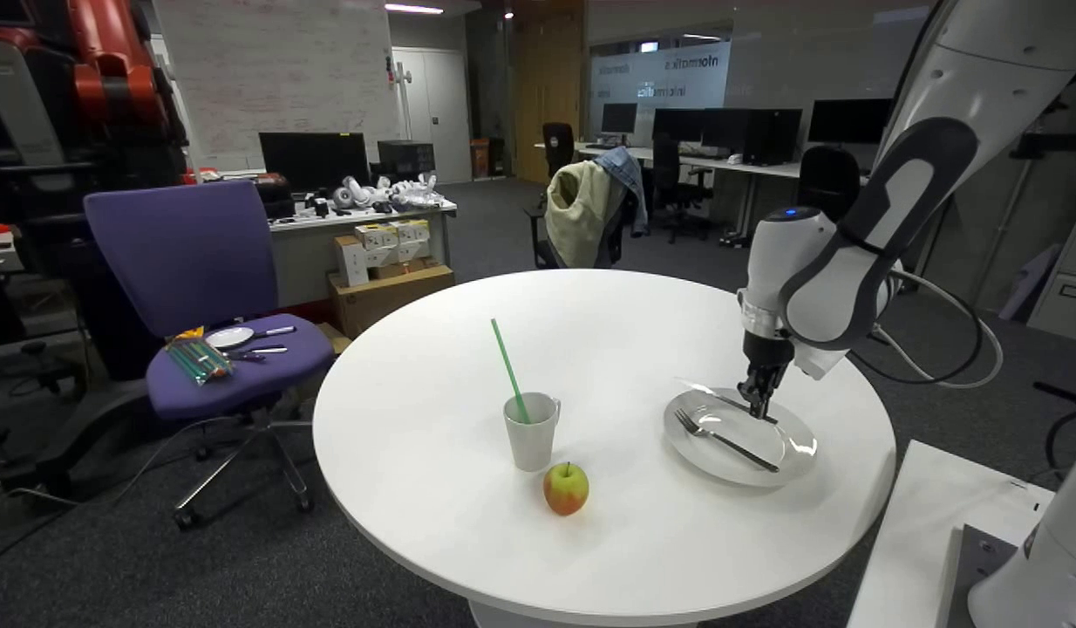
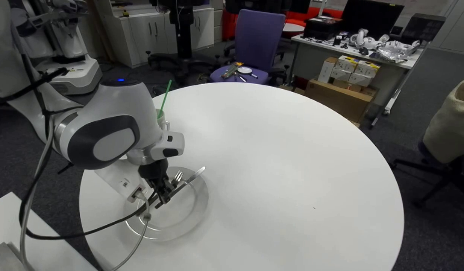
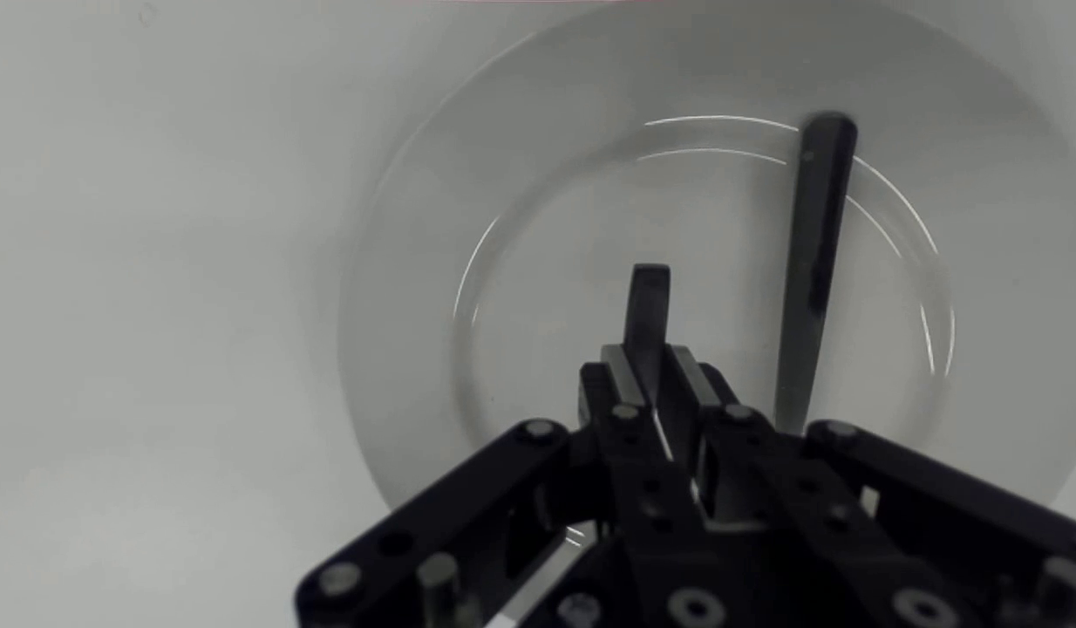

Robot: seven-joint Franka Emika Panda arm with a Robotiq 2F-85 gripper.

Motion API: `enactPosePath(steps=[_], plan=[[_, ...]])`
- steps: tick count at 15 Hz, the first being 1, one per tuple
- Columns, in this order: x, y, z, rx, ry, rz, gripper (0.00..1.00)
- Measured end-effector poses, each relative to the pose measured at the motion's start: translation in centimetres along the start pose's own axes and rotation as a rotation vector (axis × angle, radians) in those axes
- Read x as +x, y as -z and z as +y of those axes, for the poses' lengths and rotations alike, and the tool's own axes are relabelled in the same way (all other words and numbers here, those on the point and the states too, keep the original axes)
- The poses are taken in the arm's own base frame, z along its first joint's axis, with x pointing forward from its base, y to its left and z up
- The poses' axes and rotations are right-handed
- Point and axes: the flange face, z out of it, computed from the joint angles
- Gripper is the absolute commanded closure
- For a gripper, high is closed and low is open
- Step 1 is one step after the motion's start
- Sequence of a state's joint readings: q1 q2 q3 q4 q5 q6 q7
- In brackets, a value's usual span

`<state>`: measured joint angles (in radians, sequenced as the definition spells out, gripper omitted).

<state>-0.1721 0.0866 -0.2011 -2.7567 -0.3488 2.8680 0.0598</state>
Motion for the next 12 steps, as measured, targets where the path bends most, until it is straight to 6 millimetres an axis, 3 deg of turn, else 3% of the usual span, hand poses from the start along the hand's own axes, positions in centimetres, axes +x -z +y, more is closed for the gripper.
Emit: enactPosePath(steps=[12], plan=[[0.06,-0.25,-0.83,-0.003,0.037,-0.008,0.97]])
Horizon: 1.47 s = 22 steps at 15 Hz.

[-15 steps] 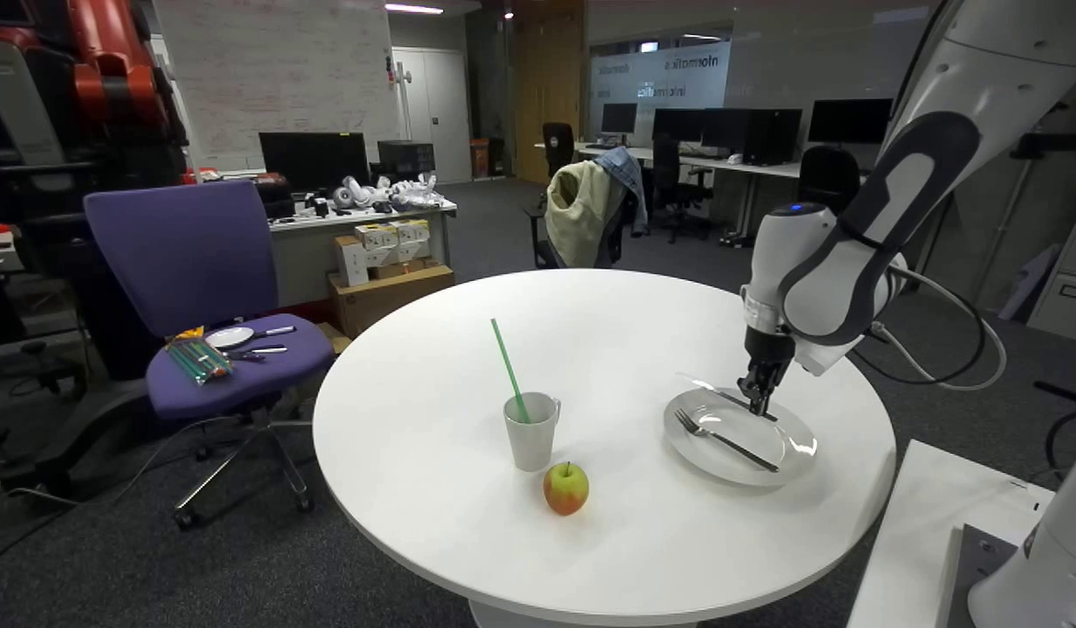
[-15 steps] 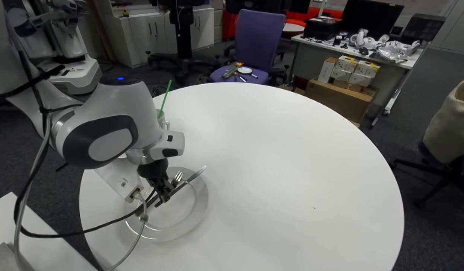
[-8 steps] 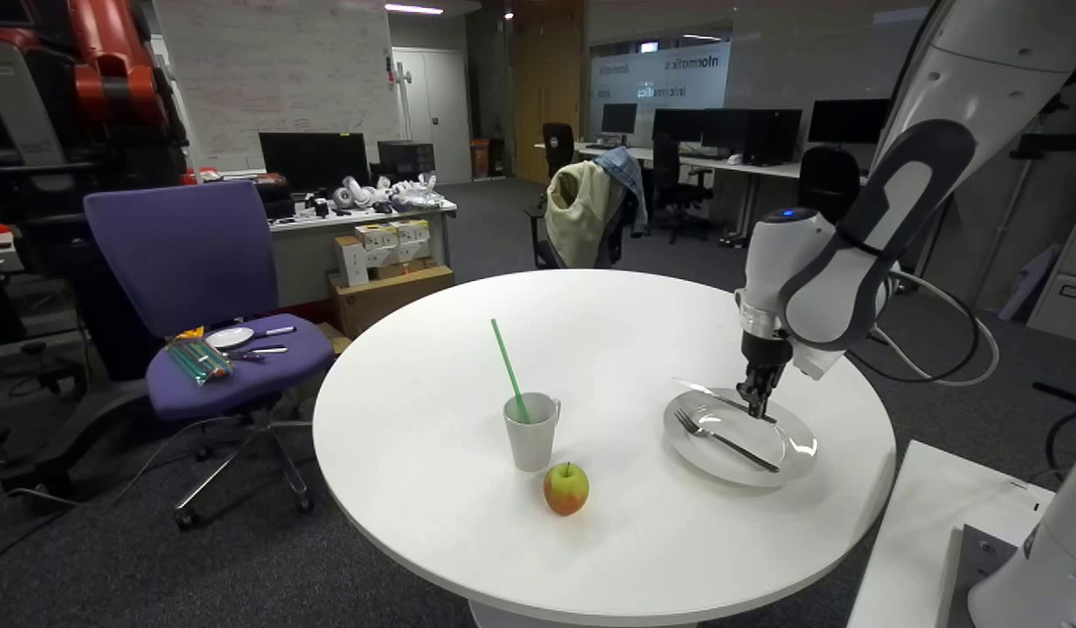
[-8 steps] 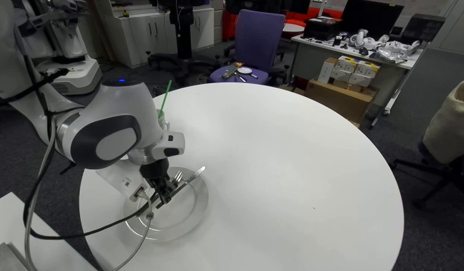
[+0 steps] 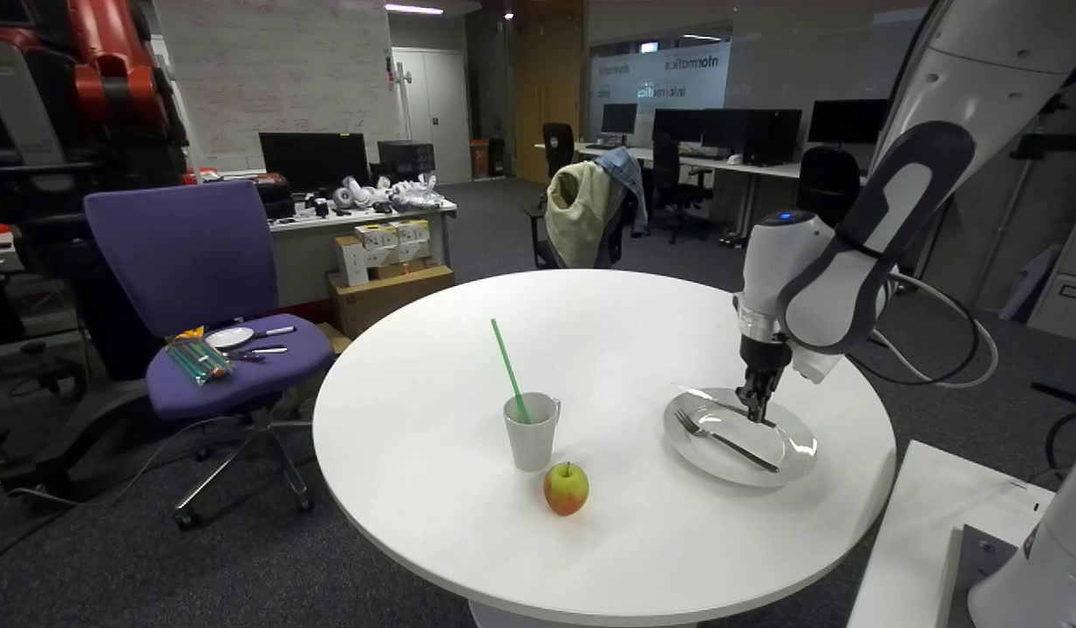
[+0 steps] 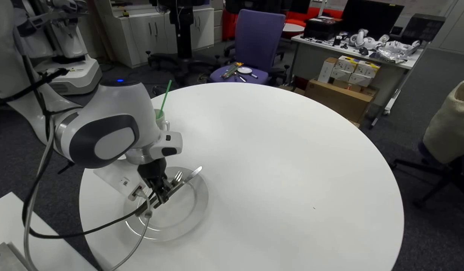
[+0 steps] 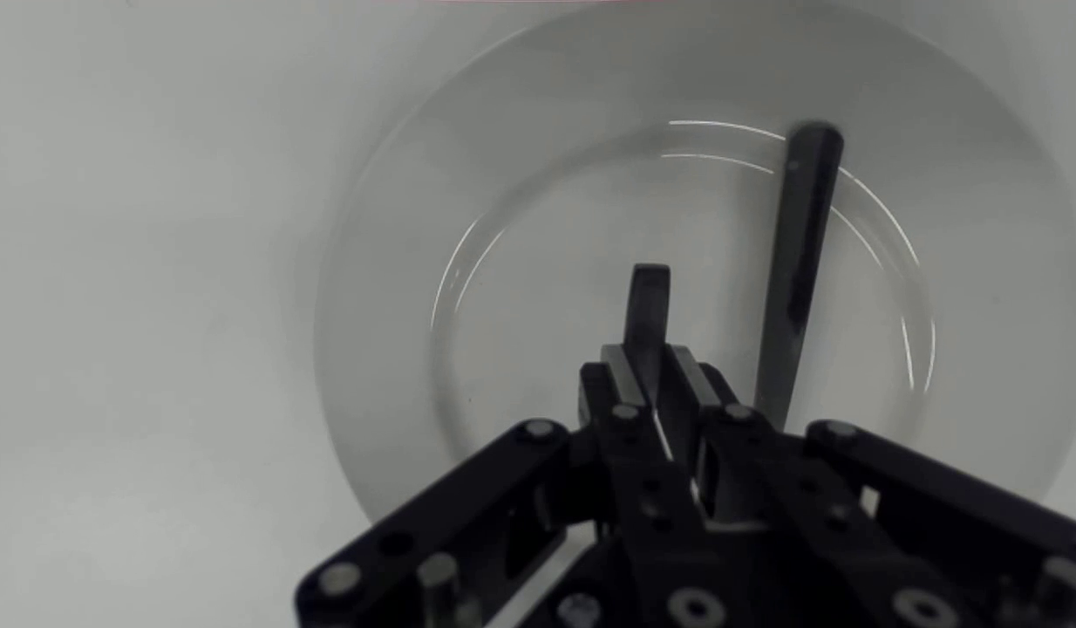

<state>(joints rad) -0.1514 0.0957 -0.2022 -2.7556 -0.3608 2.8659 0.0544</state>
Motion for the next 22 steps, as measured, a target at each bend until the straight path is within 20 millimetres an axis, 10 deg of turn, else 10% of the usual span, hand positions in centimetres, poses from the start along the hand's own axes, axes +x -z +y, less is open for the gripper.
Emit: enactPosePath(steps=[22], plan=[[-1.3,-2.5,-0.8,0.009,0.015,-0.069,0.97]])
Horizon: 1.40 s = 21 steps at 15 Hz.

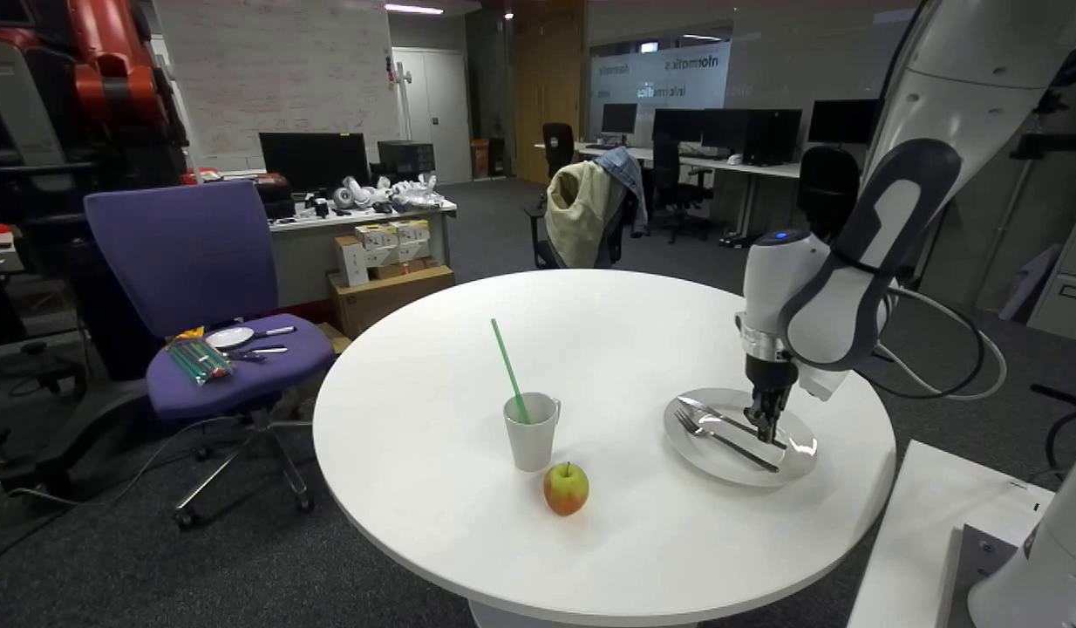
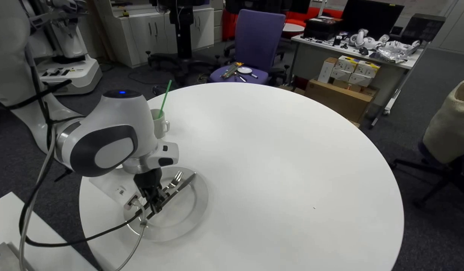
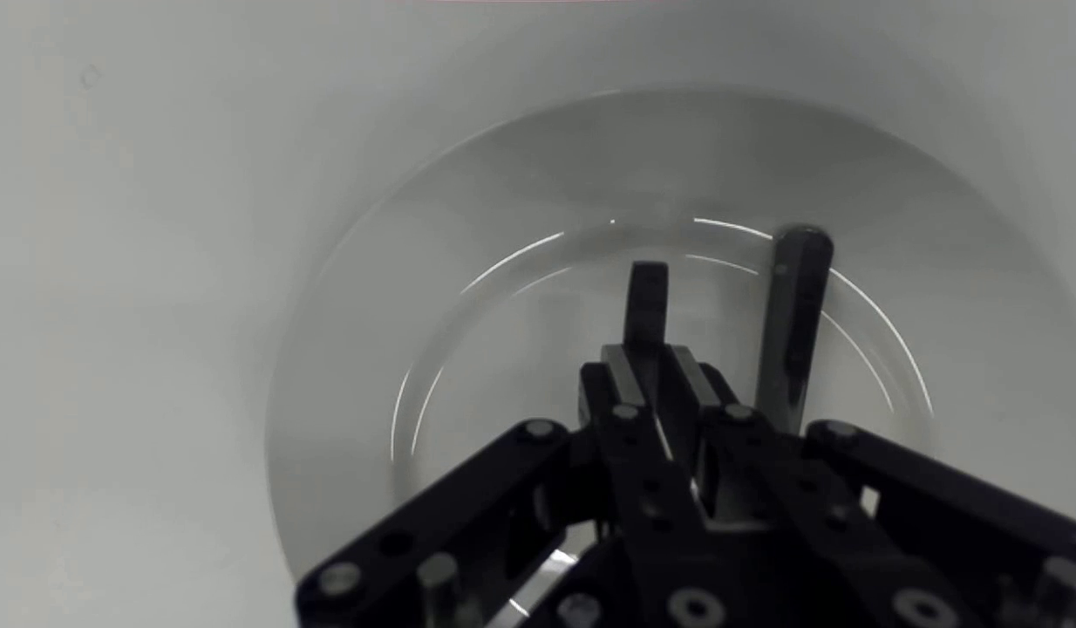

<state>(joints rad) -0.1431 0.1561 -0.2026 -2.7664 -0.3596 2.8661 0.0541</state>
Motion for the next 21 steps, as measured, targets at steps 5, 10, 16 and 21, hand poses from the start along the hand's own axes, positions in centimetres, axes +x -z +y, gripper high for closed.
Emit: enactPosePath(steps=[5,10,16,21], plan=[[0.1,-0.7,0.0,0.001,-0.003,-0.015,0.97],[0.5,-1.4,-0.1,0.008,-0.022,-0.028,0.97],[1.4,-1.7,-0.2,0.011,-0.034,-0.028,0.6],[1.7,-1.7,-0.3,0.012,-0.037,-0.025,0.24]])
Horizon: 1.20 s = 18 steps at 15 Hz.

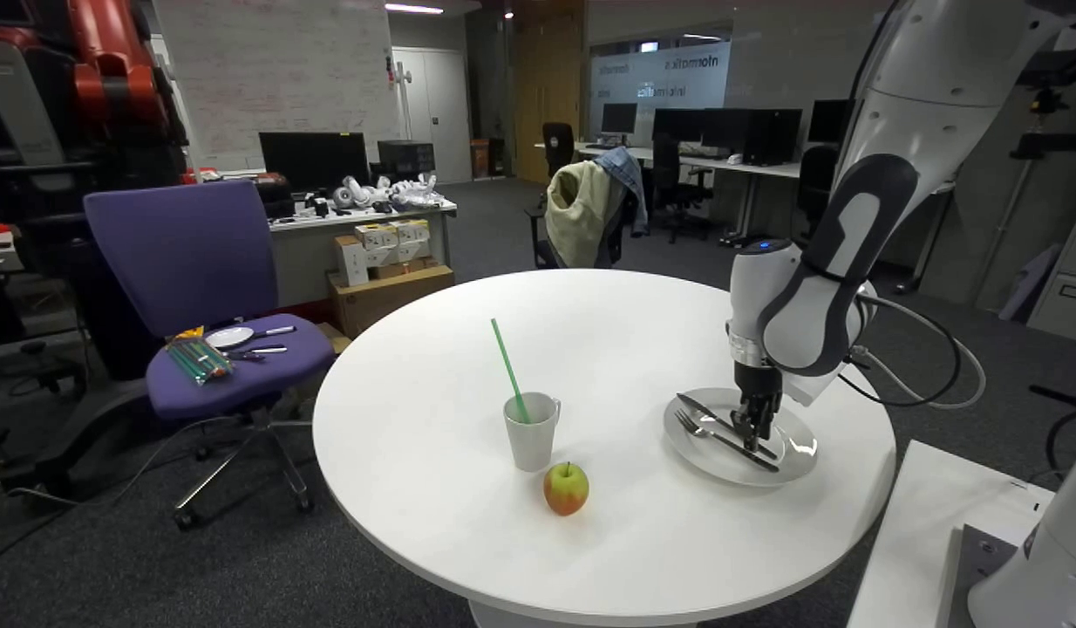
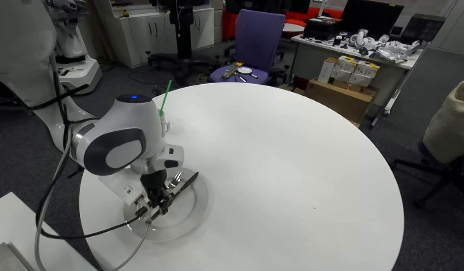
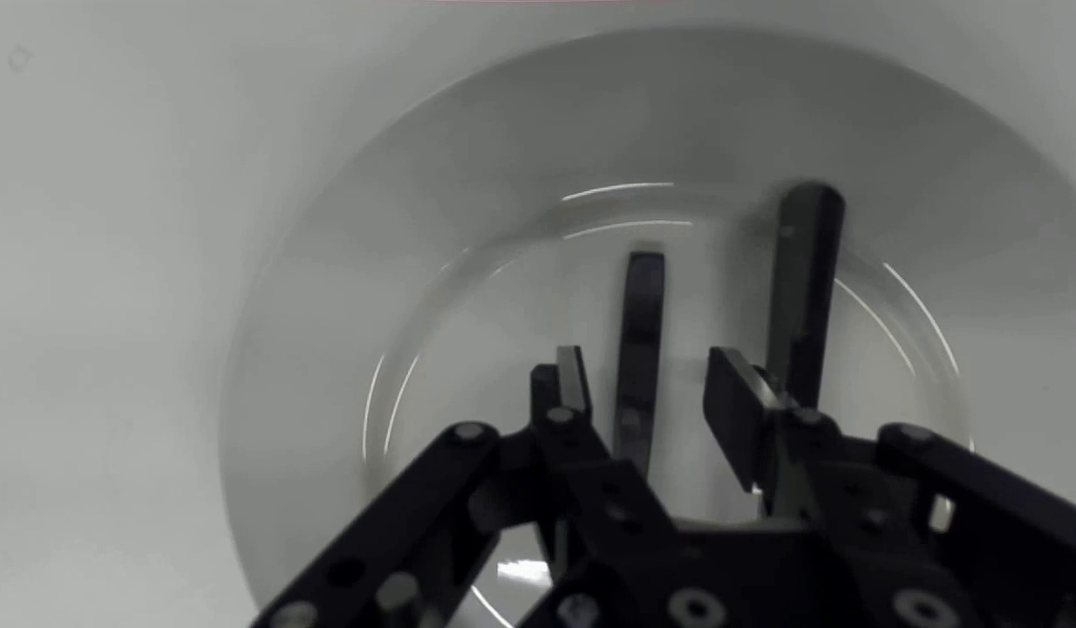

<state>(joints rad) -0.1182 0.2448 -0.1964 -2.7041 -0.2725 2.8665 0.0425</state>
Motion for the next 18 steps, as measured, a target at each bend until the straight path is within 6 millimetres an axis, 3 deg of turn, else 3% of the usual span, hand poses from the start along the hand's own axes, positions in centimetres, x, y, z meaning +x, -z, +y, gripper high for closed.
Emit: enactPosePath(steps=[3,4,13,16,18], plan=[[-0.1,0.8,0.0,0.0,0.026,0.019,0.02],[-0.1,1.6,0.1,-0.004,0.034,0.037,0.0],[0.3,14.5,2.0,-0.018,0.036,0.34,0.0],[-0.5,16.8,2.5,0.02,0.016,0.316,0.0],[-1.8,16.7,2.5,0.084,0.016,0.198,0.0]])
